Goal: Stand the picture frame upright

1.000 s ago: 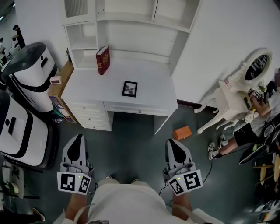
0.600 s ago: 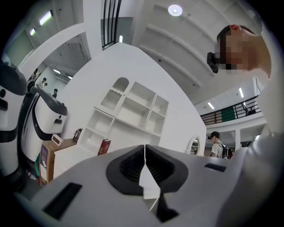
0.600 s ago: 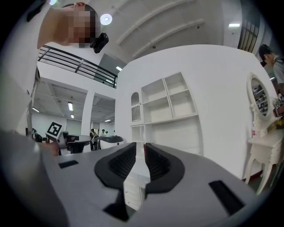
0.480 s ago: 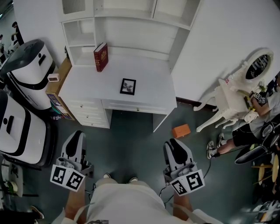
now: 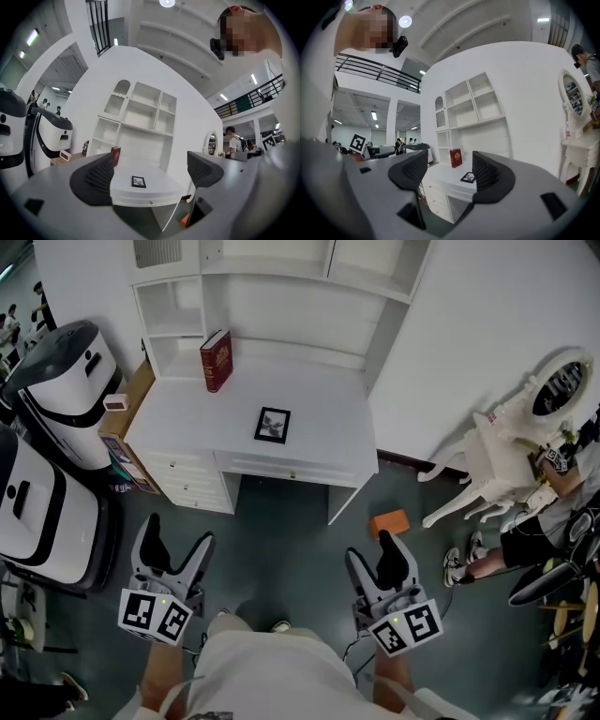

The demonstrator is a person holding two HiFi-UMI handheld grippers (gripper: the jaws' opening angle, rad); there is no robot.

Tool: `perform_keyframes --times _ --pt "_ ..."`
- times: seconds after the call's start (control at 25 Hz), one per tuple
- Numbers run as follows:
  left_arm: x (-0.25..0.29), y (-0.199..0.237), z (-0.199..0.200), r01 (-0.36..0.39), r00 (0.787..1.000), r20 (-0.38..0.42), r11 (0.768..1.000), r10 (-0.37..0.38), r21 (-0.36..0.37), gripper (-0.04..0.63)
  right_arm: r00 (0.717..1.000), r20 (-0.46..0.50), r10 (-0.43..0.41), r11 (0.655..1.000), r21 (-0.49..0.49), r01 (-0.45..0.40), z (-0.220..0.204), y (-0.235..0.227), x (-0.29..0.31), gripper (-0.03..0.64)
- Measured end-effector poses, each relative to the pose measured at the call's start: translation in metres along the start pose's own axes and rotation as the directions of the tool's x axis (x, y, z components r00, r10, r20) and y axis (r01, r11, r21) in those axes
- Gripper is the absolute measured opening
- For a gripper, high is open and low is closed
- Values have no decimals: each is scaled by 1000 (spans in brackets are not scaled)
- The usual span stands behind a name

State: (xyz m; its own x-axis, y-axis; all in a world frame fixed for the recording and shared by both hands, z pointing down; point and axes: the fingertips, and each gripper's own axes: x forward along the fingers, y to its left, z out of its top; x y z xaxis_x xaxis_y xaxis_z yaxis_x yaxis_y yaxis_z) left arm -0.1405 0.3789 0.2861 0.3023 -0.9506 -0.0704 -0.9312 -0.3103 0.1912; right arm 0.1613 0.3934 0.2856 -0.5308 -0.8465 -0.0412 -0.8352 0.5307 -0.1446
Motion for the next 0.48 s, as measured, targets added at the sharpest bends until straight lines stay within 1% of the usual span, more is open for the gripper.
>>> perform_keyframes --times 0.08,0.2,0.28,0.36,0.48 --pt "0 -4 -8 -3 1000 -20 1000 3 -1 485 1000 -8 13 1000 5 -13 -3 -3 -1 304" --pt "1 -11 -16 -12 999 -36 1000 12 0 497 998 -39 43 999 -6 -43 -11 -5 -4 310" --pt "4 -15 -15 -33 999 -29 999 33 24 497 997 -54 56 998 -7 -56 -15 -10 -3 310" --pt "8 -13 -16 -52 998 -20 997 53 48 497 997 -55 54 999 5 -54 -18 -17 1 310" --pt "18 -8 -22 -60 997 -38 997 62 46 497 998 -50 28 999 44 -25 -23 -28 10 308"
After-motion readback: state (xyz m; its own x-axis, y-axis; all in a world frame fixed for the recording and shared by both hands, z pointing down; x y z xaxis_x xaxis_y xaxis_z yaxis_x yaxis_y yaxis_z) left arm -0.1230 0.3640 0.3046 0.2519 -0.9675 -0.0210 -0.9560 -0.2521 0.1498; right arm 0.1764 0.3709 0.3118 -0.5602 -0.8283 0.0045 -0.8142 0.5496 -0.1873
